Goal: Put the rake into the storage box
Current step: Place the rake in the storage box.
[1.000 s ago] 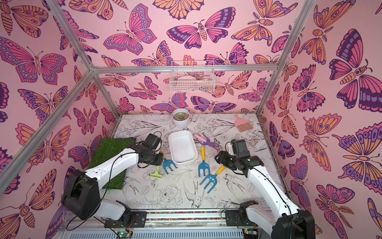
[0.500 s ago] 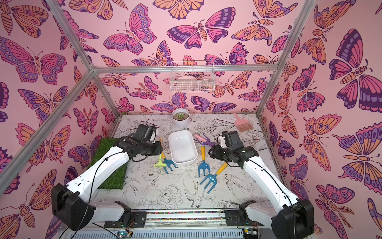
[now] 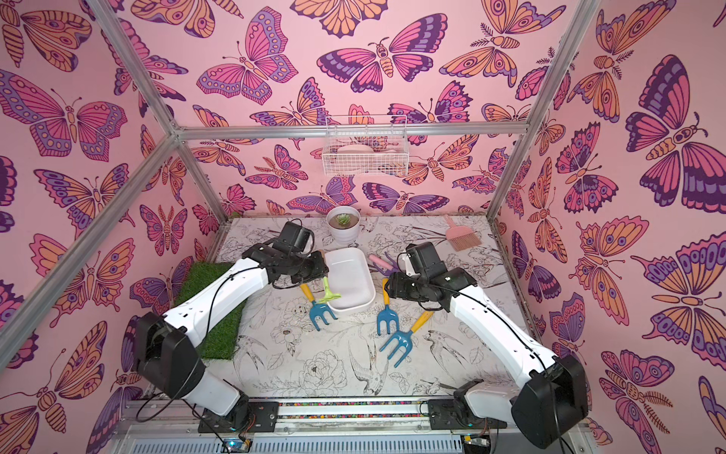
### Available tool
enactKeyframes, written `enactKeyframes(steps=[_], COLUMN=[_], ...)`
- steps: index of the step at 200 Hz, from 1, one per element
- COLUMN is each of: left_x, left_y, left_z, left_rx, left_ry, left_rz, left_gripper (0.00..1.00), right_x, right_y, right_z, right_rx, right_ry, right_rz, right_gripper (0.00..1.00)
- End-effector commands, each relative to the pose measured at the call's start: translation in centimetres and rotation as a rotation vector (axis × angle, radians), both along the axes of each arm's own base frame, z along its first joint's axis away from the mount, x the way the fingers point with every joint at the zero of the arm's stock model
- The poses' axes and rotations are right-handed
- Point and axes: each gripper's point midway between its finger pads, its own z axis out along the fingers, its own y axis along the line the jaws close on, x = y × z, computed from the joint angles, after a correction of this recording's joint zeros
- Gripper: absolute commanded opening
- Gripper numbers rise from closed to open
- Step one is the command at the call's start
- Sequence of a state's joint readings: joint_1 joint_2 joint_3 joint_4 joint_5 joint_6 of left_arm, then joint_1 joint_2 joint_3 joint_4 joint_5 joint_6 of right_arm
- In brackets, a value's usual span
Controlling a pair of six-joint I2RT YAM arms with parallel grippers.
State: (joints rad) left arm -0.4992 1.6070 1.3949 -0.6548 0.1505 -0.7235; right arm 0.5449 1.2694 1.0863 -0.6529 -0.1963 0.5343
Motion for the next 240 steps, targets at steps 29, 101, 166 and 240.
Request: enactKeyframes(steps=[29,101,166,240], left_x=[3.7,5.9,5.5,5.1], left_y=[-3.4,-7.3,-8.4,-7.5], left_z=[-0.4,-5.5,-8.6,-6.4], left_rx=[-0.077,-0.066,-0.041,-0.032], left_ry=[-0.007,0.084,0.136,0.080], left_rz=[0.037,0.007,0.003,0.005], left_gripper=[0.00,0.00,0.10,0.55], right_x=[0.2,0.1,-0.1,-0.1], right_y=[-0.1,-0.5,-0.8,-1.1], right_z=[0.7,0.7,0.4,0.6], right_rx=[-0.014,-0.034,-0.052,-0.073], right_ry=[-0.011,-0.011,-0.006,-0.018], right_rz=[-0.012,-0.020,-0.015,-0.012], right_gripper=[0.66,0.66,0.66,0.67])
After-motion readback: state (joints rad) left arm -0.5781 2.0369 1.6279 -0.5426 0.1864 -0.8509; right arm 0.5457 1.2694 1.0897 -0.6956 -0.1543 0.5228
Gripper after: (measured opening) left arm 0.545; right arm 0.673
